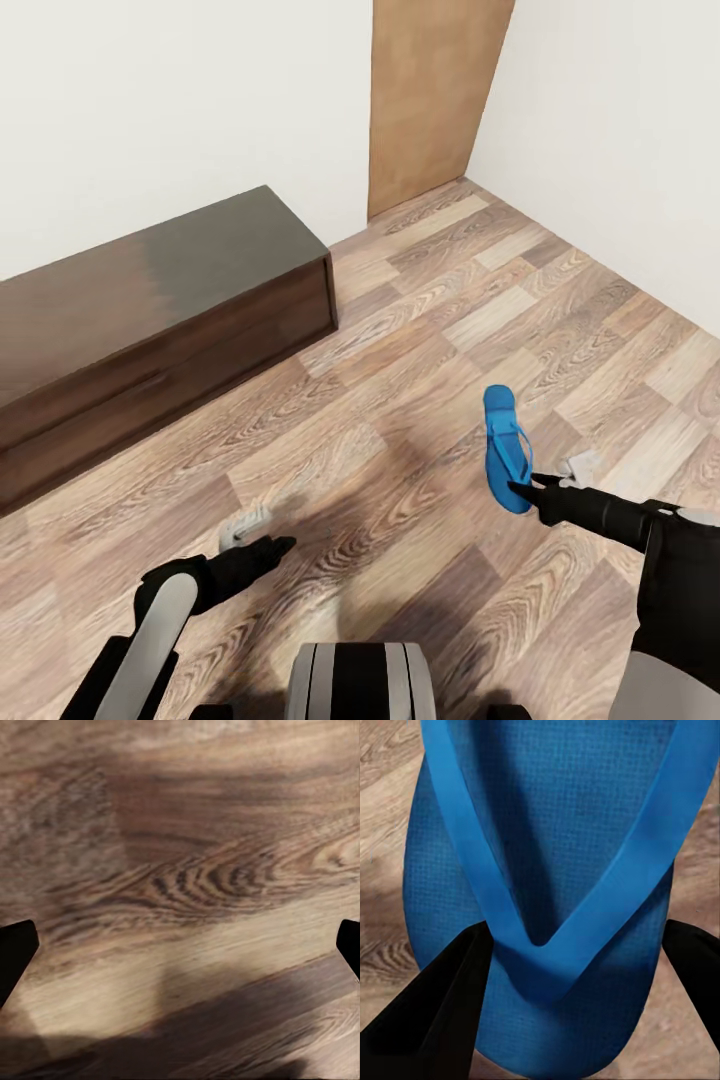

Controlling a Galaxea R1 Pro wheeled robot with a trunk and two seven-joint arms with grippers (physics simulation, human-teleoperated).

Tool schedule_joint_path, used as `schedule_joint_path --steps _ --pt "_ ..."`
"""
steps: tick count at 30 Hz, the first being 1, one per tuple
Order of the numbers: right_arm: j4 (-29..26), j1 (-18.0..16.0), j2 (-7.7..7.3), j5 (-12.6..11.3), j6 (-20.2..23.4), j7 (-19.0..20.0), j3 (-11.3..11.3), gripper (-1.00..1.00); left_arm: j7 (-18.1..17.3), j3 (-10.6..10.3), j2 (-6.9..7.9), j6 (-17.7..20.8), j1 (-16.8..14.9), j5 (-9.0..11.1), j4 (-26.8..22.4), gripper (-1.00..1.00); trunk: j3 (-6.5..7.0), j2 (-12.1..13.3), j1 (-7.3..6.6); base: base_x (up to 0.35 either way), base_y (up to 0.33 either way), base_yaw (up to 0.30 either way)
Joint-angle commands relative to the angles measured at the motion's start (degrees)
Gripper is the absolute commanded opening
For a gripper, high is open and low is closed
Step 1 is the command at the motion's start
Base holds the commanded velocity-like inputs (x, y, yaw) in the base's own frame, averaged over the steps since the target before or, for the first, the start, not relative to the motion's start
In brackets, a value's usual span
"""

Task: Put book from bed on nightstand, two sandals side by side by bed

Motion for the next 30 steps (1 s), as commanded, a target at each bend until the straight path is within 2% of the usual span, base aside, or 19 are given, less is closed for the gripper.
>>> schedule_joint_path --steps 1,2,4,7,8,12,14,18,19,25,27,30 --pt "-0.09 -0.03 0.70 0.38 0.73 0.48 0.78 -1.00 0.34 -0.01 0.43 -0.69 0.19 0.57 -0.06 1.00 0.20 0.00 -0.03 0.000 0.000 0.282" --pt "-0.10 0.08 1.65 0.43 0.82 -0.01 2.65 -1.00 -0.02 0.27 1.08 -1.90 0.78 0.54 -0.03 1.00 0.42 0.01 -0.06 0.000 0.000 0.284" --pt "-0.12 0.72 2.52 0.47 0.93 -1.94 5.12 -1.00 -0.34 0.99 1.91 -3.07 1.71 0.52 -0.01 1.00 0.86 0.04 -0.11 0.000 0.000 0.285" --pt "-0.14 2.04 2.96 0.47 0.97 -4.29 7.81 -1.00 -0.48 1.75 2.62 -3.69 2.53 0.51 0.01 1.00 1.52 0.08 -0.19 0.000 0.000 0.287" --pt "-0.15 2.94 3.13 0.47 1.07 -5.35 10.07 -1.00 -0.55 2.12 3.01 -3.95 3.14 0.51 0.01 1.00 1.75 0.09 -0.21 0.000 0.000 0.287" --pt "-0.16 4.51 3.33 0.46 1.45 -6.67 14.63 -1.00 -0.63 2.62 3.55 -4.33 4.13 0.42 0.12 1.00 2.63 0.15 -0.32 0.000 0.000 0.288" --pt "-0.16 4.86 3.38 0.43 1.55 -6.90 15.62 -1.00 -0.66 2.78 3.70 -4.39 4.57 0.38 0.19 1.00 3.08 0.17 -0.37 0.000 0.000 0.288" --pt "-0.16 5.66 3.79 0.43 1.67 -7.17 18.64 -1.00 -1.06 5.35 4.34 -4.47 6.14 0.77 0.31 1.00 3.96 0.23 -0.47 0.000 0.000 0.289" --pt "-0.16 6.32 3.96 0.40 1.54 -7.24 20.08 -1.00 -2.19 7.21 4.54 -4.49 7.17 0.81 0.34 1.00 4.18 0.24 -0.50 0.000 0.000 0.289" --pt "-0.16 8.02 4.08 0.38 1.17 -7.29 21.54 -1.00 -6.26 10.01 4.66 -5.20 9.00 0.47 0.83 1.00 5.51 0.32 -0.65 0.000 0.000 0.289" --pt "-0.16 8.44 4.12 0.38 1.08 -7.32 22.39 -1.00 -7.16 10.38 4.59 -8.49 9.31 0.33 3.78 1.00 5.96 0.35 -0.70 0.000 0.000 0.290" --pt "-0.16 8.61 4.13 0.38 1.04 -7.36 23.36 -1.00 -7.47 10.36 4.43 -10.60 9.38 0.29 6.49 1.00 6.62 0.39 -0.78 0.000 0.000 0.290"
